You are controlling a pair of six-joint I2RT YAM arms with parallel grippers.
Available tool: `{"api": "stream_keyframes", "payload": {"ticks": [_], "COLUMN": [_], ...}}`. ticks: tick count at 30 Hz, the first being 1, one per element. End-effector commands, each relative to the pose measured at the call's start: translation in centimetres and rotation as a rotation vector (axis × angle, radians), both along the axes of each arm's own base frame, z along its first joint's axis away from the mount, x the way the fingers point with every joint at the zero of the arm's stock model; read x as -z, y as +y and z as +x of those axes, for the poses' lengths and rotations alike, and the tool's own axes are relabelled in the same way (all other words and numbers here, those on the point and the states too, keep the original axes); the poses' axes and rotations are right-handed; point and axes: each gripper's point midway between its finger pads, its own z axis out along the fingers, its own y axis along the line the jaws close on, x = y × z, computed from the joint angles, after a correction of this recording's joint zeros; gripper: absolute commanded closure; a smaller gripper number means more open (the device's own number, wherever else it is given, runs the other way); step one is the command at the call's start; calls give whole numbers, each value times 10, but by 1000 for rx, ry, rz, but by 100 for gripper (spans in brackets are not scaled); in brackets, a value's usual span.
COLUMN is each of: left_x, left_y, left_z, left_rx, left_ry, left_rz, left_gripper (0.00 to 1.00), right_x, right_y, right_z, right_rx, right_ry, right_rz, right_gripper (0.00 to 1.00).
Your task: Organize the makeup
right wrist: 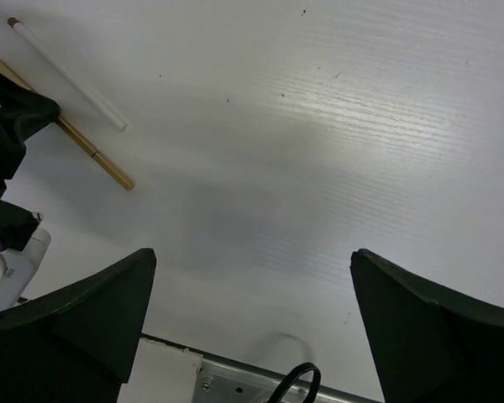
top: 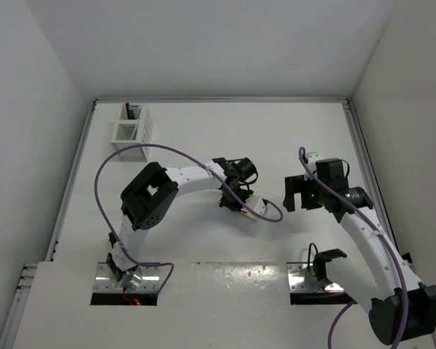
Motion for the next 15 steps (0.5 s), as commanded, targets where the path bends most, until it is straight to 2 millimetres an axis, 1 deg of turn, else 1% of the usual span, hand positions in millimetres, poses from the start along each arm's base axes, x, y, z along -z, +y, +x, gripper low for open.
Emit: {"api": "stream_keyframes", "payload": {"ticks": [1,3,4,5,6,7,8,9,10,11,12,13,14,15], "left_x": [-52,-69,-84,-90,-97,-107,-118,-130,-136,-153,-163,-176,-183,-203], "left_y": [-18,-22,-22,-21,-22,-23,-19,-20,-18,-17,-7,-1,6,25], "left_z": [-4,-9,-9,-6,-8,-6,3,5,10,18,33,42,52,76], "left_rx": [-35,-54,-67,-101,-113,-129,-181,-195,-224,-274,-327,-360,-391,-456], "left_ry": [53,91,90,105,133,141,155,178,199,220,250,252,256,227], "left_rz": [-166,-225,-260,-284,-311,-338,-365,-405,-426,-465,-505,-537,-559,-608], "left_gripper": [100,100,100,100,100,100,100,100,100,100,100,100,100,100], "right_x": [-20,-21,-19,-22,-23,-22,-22,-22,-23,-23,-22,-24,-26,-23], "right_y": [2,1,1,1,2,4,4,6,7,9,12,15,17,22], "right_z": [8,7,3,7,7,6,7,9,10,12,17,20,25,27], "right_rx": [16,24,24,27,31,30,32,34,38,38,45,42,40,35], "right_ry": [-70,-82,-66,-89,-90,-85,-85,-84,-82,-87,-87,-90,-103,-89], "right_rz": [17,20,21,26,32,41,44,53,65,74,86,98,113,126], "right_gripper": [1,1,1,1,1,1,1,1,1,1,1,1,2,2]}}
